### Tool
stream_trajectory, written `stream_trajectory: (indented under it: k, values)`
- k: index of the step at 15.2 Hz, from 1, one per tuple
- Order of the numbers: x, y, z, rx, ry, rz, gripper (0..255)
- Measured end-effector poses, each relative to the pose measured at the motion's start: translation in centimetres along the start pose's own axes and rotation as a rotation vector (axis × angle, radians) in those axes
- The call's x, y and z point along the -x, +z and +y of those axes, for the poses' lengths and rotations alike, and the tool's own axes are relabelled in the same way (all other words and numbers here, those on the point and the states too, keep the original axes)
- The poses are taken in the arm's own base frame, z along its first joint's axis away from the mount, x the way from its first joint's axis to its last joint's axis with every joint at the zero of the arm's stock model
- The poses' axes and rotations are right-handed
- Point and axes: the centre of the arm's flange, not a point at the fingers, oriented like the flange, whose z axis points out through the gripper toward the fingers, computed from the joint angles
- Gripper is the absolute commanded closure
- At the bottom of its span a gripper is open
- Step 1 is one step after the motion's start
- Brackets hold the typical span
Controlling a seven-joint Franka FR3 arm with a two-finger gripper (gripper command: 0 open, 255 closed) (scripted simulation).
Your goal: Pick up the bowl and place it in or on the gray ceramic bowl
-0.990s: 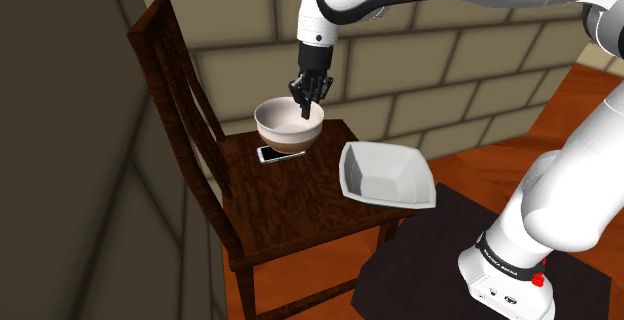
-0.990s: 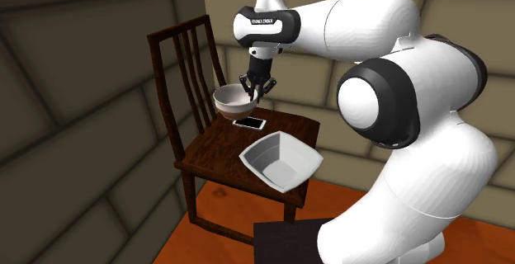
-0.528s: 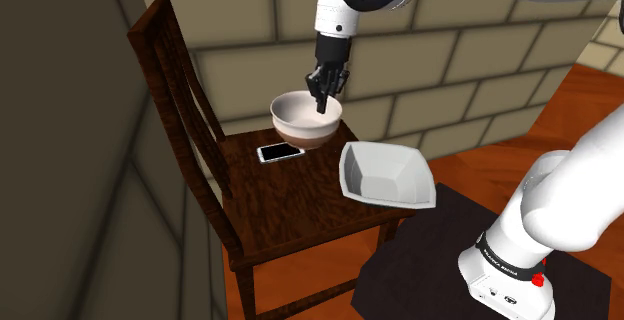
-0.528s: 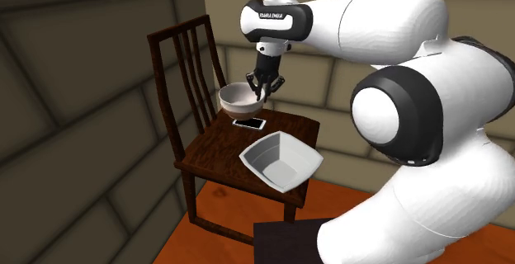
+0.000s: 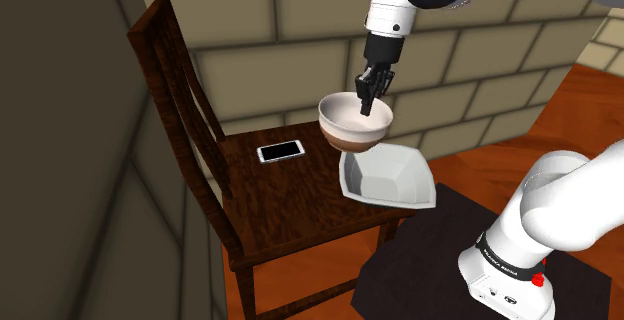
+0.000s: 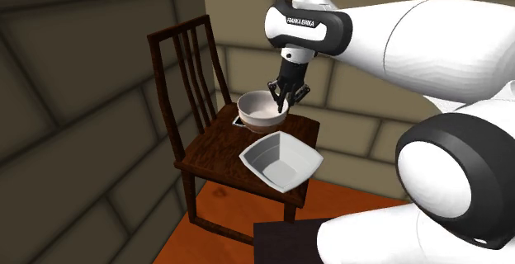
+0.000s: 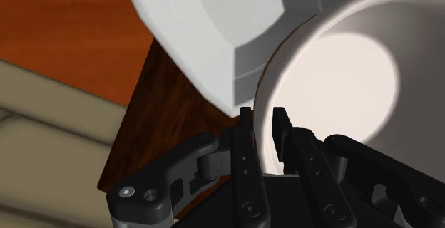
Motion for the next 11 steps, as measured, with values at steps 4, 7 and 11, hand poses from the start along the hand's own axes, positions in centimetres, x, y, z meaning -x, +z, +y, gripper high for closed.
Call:
stream_trajectory:
  k: [4,7,11]
  values:
    - [4.5,-0.6,2.7,0.0,0.0,0.0,255]
    - [7.5,-1.3,4.5,0.0,0.0,0.001,255]
    - [8.0,0.7,5.3,-0.001,-0.001,-0.001,255]
